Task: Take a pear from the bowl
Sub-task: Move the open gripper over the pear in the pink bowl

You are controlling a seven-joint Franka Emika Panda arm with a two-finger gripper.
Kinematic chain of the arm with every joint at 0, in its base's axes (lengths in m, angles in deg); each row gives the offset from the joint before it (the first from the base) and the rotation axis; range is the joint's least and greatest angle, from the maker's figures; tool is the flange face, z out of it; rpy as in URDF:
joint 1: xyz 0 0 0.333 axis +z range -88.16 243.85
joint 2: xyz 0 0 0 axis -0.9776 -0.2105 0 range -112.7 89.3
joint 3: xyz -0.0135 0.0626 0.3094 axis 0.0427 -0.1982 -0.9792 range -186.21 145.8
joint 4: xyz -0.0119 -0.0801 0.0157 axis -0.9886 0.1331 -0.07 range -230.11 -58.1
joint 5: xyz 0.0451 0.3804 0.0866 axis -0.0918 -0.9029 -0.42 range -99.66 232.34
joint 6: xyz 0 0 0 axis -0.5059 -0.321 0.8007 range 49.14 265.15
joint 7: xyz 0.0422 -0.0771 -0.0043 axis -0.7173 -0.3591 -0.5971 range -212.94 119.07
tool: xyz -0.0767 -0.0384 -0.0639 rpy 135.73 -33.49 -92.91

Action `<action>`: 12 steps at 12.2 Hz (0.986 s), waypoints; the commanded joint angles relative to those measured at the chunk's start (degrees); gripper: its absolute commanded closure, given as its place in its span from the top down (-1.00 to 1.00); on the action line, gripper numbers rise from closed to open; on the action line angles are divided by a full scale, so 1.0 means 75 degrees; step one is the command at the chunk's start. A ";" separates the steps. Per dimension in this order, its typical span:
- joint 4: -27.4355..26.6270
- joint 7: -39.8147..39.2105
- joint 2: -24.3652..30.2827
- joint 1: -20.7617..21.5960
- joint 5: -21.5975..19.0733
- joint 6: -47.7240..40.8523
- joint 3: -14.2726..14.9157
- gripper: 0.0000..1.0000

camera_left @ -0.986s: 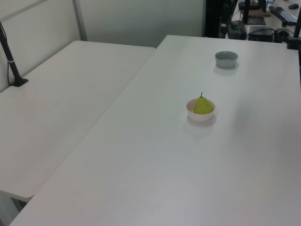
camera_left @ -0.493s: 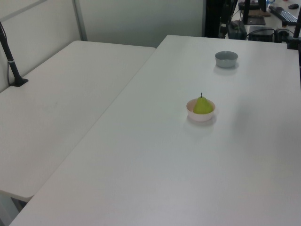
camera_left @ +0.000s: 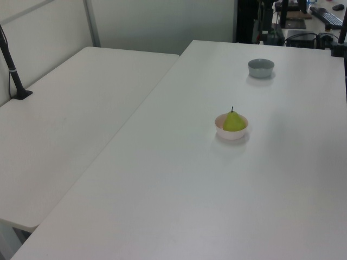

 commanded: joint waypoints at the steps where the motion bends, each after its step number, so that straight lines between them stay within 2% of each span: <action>1: -0.0320 -0.0674 0.0050 0.0149 0.0166 -0.0083 0.0020 1.00; 2: -0.0425 -0.0662 -0.0009 0.0184 0.0213 -0.0071 -0.0143 1.00; 4: -0.0706 -0.0592 -0.0032 0.0301 0.0214 -0.0001 -0.0214 1.00; 6: -0.0859 -0.0418 -0.0161 0.0336 -0.0089 0.0245 -0.0238 1.00; 8: -0.1186 -0.0161 -0.0243 0.0524 -0.0441 0.0816 -0.0238 1.00; 12: -0.1528 0.0789 -0.0898 0.1039 -0.0454 0.1954 -0.0285 1.00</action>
